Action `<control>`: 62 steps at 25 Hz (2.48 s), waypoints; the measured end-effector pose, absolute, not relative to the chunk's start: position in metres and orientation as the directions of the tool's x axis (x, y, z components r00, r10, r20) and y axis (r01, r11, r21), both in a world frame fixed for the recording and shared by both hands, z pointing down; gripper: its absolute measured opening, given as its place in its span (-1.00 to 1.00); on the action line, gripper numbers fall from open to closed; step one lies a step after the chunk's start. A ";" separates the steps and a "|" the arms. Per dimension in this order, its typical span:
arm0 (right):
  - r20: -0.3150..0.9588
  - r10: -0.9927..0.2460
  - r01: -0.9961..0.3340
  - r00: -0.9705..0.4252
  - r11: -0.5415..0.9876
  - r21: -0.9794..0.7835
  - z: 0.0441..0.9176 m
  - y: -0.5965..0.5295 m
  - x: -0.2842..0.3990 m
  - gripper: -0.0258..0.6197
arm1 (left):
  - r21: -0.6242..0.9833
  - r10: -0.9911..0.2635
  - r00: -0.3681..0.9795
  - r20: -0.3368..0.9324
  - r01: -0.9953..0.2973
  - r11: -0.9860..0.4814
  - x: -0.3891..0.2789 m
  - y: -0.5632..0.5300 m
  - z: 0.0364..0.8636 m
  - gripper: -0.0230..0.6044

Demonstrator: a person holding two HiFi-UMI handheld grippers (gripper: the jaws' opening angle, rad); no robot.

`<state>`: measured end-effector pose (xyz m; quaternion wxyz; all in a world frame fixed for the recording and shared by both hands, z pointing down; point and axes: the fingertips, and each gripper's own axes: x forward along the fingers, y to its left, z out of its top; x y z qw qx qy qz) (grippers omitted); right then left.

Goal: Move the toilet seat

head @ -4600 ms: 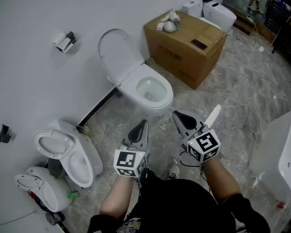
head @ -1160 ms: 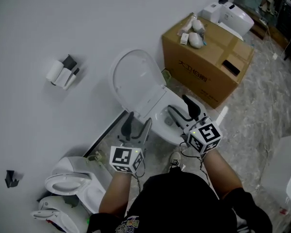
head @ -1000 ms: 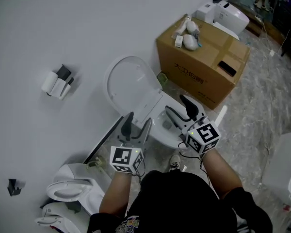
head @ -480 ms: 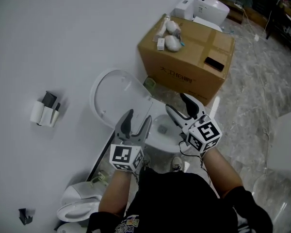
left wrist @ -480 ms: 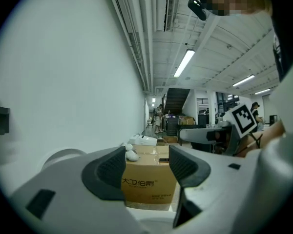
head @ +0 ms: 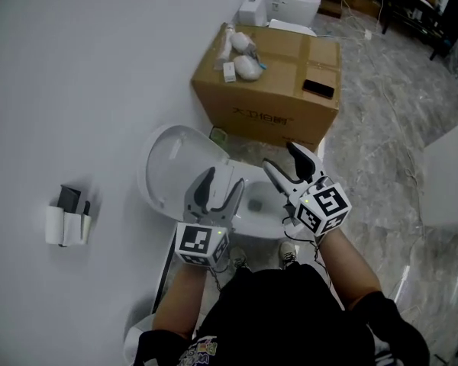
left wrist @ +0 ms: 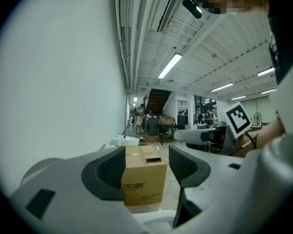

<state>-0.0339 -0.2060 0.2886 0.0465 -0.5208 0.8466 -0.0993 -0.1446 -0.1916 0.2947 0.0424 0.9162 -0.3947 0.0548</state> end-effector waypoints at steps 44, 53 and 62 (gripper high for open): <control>0.353 -0.920 -0.944 -0.168 0.048 -0.326 0.521 -0.088 0.064 0.05 | 0.134 -0.328 0.878 0.348 -0.393 -0.909 -0.019 -0.120 0.491 -0.11; 0.457 -0.858 -0.925 -0.235 0.052 -0.377 0.626 -0.078 0.088 0.06 | 0.175 -0.323 0.850 0.417 -0.424 -0.889 0.019 -0.105 0.572 -0.11; 0.559 -0.796 -0.912 -0.231 -0.023 -0.409 0.738 -0.068 0.113 0.08 | 0.214 -0.252 0.824 0.507 -0.403 -0.890 0.047 -0.097 0.645 -0.11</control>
